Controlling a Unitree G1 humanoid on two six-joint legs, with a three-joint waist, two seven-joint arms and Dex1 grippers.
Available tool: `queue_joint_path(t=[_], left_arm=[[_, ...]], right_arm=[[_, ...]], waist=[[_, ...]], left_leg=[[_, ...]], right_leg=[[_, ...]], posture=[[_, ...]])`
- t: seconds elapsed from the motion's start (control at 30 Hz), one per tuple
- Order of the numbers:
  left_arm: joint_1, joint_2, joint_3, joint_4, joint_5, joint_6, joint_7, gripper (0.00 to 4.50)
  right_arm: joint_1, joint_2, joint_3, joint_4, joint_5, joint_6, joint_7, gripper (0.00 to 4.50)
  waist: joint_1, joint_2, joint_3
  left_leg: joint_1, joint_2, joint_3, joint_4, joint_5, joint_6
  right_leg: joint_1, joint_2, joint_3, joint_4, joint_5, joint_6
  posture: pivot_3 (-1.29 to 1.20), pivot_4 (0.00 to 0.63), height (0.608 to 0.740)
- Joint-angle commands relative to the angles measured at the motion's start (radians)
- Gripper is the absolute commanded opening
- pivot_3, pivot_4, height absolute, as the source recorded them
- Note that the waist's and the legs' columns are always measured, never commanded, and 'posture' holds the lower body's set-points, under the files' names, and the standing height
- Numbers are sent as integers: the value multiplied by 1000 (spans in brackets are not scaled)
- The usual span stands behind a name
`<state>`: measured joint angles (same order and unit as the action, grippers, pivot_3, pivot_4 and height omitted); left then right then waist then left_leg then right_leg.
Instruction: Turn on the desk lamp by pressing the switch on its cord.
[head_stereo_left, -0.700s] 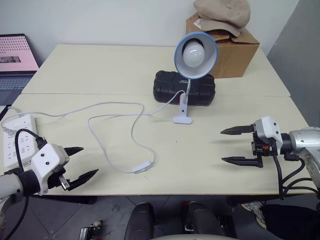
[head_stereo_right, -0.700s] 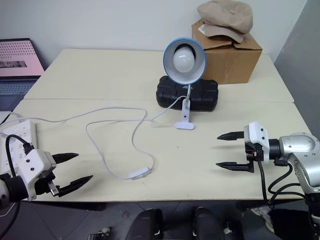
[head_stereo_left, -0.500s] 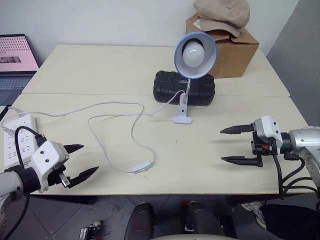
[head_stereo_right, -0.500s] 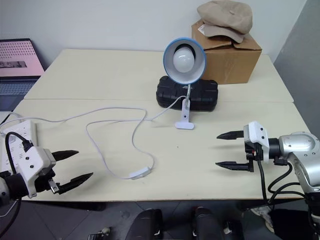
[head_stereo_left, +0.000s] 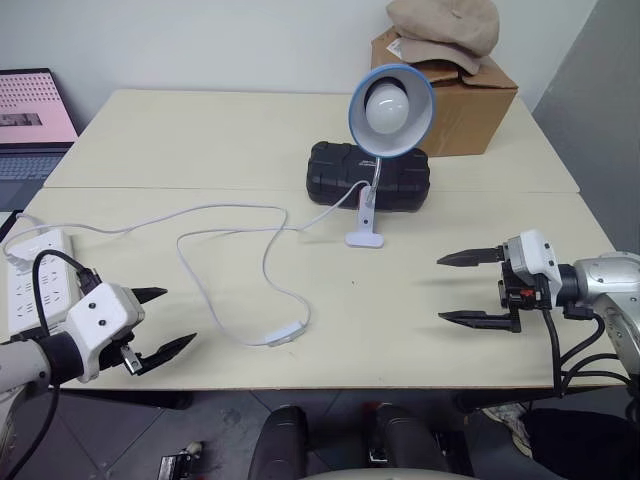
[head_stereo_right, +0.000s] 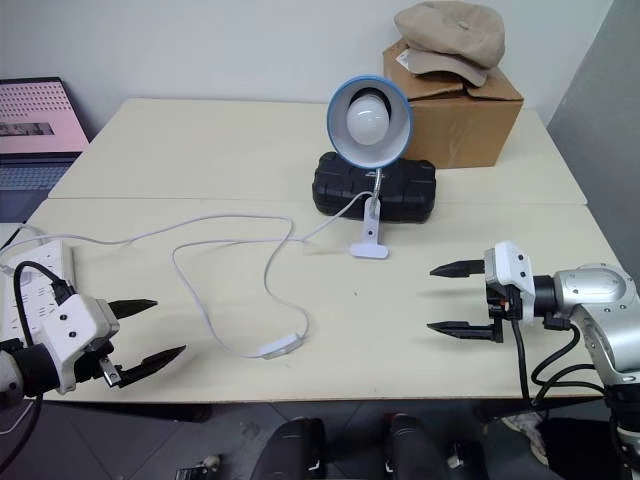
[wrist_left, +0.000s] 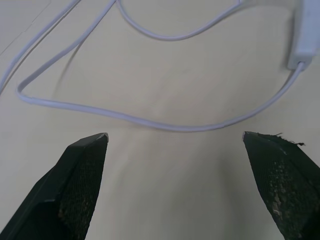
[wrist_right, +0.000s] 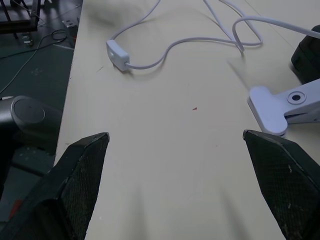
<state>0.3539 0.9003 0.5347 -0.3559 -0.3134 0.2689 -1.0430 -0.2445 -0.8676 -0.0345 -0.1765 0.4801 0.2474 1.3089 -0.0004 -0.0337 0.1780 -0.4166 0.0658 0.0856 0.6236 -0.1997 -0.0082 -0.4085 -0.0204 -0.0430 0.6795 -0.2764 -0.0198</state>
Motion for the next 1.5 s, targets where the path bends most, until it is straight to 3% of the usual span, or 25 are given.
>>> queue_joint_path(t=[0.03, 0.33, 0.5, 0.87, 1.17, 1.5], left_arm=[[13, 25, 22, 11, -2, -39, -41, 4466], [72, 48, -31, -103, -49, -5, -144, 4466], [36, 24, -145, -156, -58, 17, -120, 4466], [-154, -62, -404, 19, 61, -101, -46, 4466], [-198, -93, -481, 67, 69, -133, -43, 4466], [-243, -111, -529, 95, 89, -147, -23, 2504]], right_arm=[[-3, 6, -1, -33, -19, -28, -12, 4500], [-3, -26, 28, -124, -8, 96, -45, 4500], [-2, -71, 67, -262, 12, 233, -65, 4500], [14, -72, 94, -323, -6, 255, -97, 4500], [1, -67, 104, -330, -8, 258, -104, 4500], [-15, -77, 102, -335, -1, 268, -112, 4500]], waist=[[0, 0, 0], [0, 0, 0], [1, 0, 0], [2, 0, -1], [1, 0, -1], [1, 0, -1]], left_leg=[[0, 0, 0, 0, 0, 0], [0, 0, 0, 0, 0, 0], [0, 0, 0, 1, 0, 0], [0, -1, 0, 2, 0, 0], [0, 0, -1, 2, 0, 0], [0, -1, -1, 2, 0, 0]], right_leg=[[0, 0, 0, 0, 0, 0], [0, 0, 0, 0, 0, 0], [0, 0, 0, 0, -1, -2], [1, 0, 0, 0, 0, 1], [1, 0, 0, 0, 1, 1], [1, 0, 0, 0, 1, 2]], posture=[[0, 150, 740], [0, 150, 740], [0, 150, 740], [0, 150, 740], [0, 150, 740], [0, 150, 740]])
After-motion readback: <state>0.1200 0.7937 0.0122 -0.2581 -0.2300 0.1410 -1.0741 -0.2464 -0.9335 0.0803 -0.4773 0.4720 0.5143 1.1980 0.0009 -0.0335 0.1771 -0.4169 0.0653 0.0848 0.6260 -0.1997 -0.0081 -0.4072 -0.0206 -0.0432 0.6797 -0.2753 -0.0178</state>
